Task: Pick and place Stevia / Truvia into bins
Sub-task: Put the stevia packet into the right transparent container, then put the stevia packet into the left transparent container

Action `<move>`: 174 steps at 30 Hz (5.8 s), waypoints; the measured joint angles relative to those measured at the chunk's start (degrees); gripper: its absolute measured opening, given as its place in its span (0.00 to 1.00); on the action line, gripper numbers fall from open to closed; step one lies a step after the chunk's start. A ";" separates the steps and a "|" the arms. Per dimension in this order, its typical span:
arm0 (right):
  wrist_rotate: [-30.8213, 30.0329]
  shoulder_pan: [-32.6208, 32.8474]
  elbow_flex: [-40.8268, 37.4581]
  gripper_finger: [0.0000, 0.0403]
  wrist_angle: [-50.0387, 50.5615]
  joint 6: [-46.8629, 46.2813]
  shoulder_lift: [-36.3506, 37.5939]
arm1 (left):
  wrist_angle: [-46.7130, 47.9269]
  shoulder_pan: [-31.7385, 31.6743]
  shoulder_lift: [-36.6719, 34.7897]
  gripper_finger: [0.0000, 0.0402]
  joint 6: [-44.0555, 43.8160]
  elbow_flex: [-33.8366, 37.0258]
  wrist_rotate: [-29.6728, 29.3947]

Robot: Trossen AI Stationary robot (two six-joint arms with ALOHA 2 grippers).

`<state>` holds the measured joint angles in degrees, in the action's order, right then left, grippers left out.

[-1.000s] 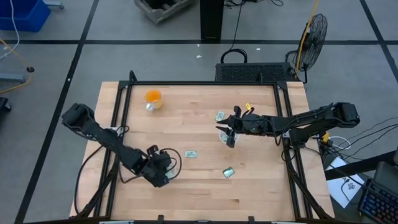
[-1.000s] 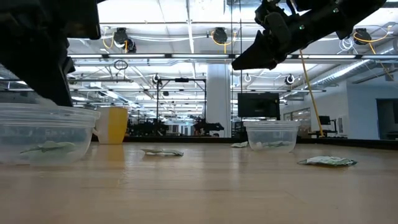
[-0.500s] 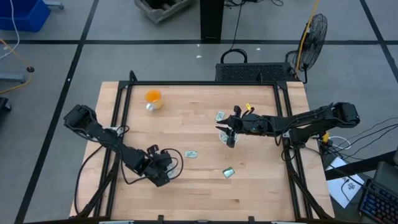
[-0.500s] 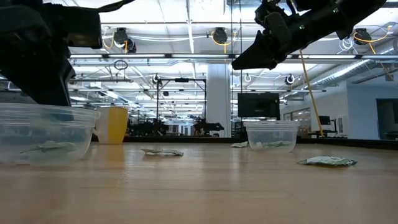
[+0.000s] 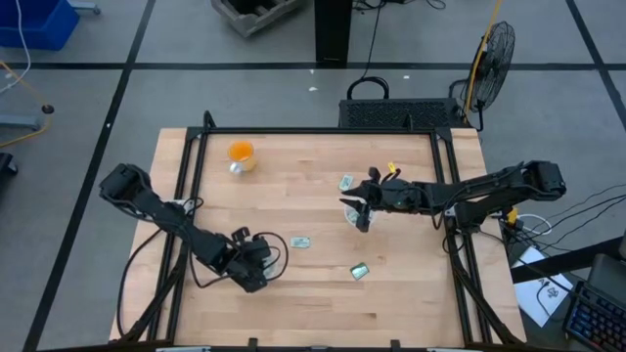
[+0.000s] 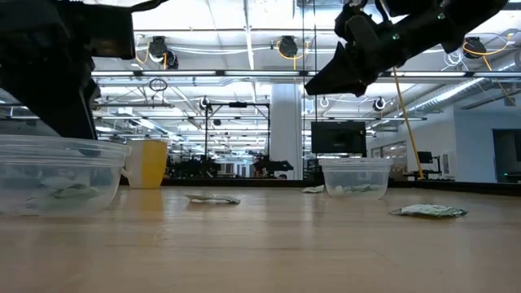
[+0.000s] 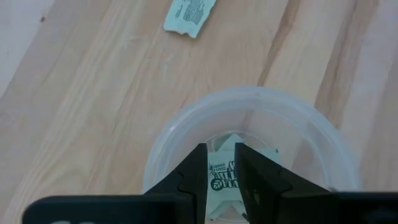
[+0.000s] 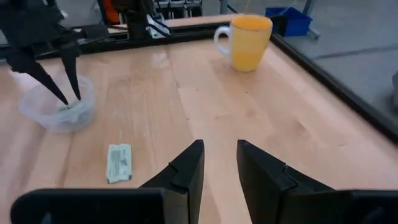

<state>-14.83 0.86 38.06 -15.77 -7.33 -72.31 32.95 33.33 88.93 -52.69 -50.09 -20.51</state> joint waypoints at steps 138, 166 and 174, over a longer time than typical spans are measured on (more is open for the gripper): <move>1.33 4.13 -0.93 0.00 31.46 -23.71 7.47 | -1.52 -12.27 -16.53 0.22 20.49 -0.04 -10.62; 1.35 4.13 -0.93 0.00 17.09 -18.52 6.05 | -14.69 -15.53 -4.90 0.22 10.78 0.02 0.60; 1.35 4.13 -0.95 0.00 17.25 -16.81 6.05 | -16.36 -22.14 2.20 0.22 8.95 0.02 11.06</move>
<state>-13.47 4.99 37.10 1.48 -24.14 -66.26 16.59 11.19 91.13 -43.73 -50.06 -9.45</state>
